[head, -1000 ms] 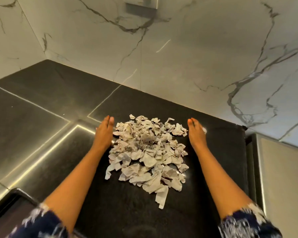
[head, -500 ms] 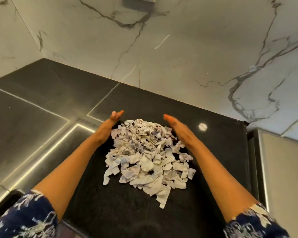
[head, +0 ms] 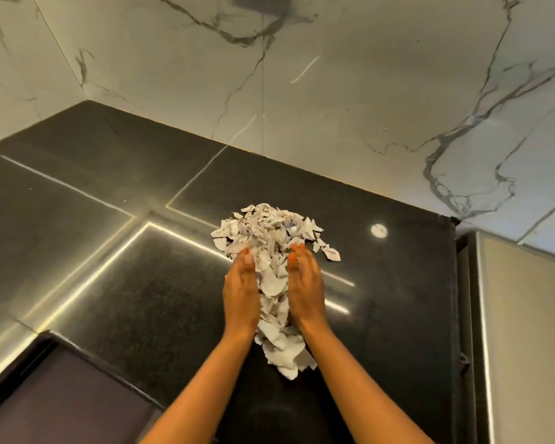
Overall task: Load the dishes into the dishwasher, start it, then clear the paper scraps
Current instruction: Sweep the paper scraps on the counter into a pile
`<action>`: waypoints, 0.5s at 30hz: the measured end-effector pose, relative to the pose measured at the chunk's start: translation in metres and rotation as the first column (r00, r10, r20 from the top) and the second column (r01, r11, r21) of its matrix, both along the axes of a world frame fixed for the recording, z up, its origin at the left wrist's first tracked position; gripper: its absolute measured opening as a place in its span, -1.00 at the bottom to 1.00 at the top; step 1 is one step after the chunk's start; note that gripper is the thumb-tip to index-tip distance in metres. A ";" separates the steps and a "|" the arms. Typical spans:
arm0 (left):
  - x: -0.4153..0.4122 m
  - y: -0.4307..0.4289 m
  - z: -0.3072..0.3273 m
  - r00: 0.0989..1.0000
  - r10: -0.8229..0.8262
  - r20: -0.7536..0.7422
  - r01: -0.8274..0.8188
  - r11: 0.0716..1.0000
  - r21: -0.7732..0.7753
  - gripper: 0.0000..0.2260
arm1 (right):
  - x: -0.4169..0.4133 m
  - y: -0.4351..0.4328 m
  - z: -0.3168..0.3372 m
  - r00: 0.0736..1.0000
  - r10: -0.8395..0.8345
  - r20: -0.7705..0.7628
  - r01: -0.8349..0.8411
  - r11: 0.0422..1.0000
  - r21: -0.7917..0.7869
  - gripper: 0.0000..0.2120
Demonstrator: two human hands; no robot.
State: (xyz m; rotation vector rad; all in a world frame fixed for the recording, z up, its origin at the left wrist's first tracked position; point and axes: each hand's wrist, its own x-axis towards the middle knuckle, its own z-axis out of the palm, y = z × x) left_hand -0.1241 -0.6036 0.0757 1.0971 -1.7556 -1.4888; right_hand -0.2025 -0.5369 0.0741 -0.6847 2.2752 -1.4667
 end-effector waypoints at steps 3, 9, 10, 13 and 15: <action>-0.012 0.008 0.005 0.985 0.110 -0.131 -0.094 0.988 0.120 -0.56 | 0.004 -0.013 0.001 0.997 -0.031 0.065 0.039 0.991 -0.126 -0.62; -0.034 0.012 0.014 0.916 0.198 -0.349 -0.070 0.935 0.347 -0.76 | 0.000 -0.020 0.006 0.941 -0.031 0.336 0.143 0.939 -0.314 -0.70; -0.037 0.012 0.015 0.904 0.227 -0.362 -0.081 0.923 0.377 -0.76 | -0.004 -0.019 0.009 0.928 -0.033 0.371 0.169 0.925 -0.340 -0.70; -0.045 0.014 0.021 0.865 0.302 -0.400 -0.105 0.890 0.444 -0.77 | -0.011 -0.019 0.014 0.911 -0.018 0.411 0.195 0.898 -0.394 -0.71; -0.049 0.015 0.029 0.836 0.333 -0.437 -0.109 0.880 0.461 -0.77 | -0.014 -0.019 0.018 0.908 -0.033 0.417 0.221 0.885 -0.410 -0.70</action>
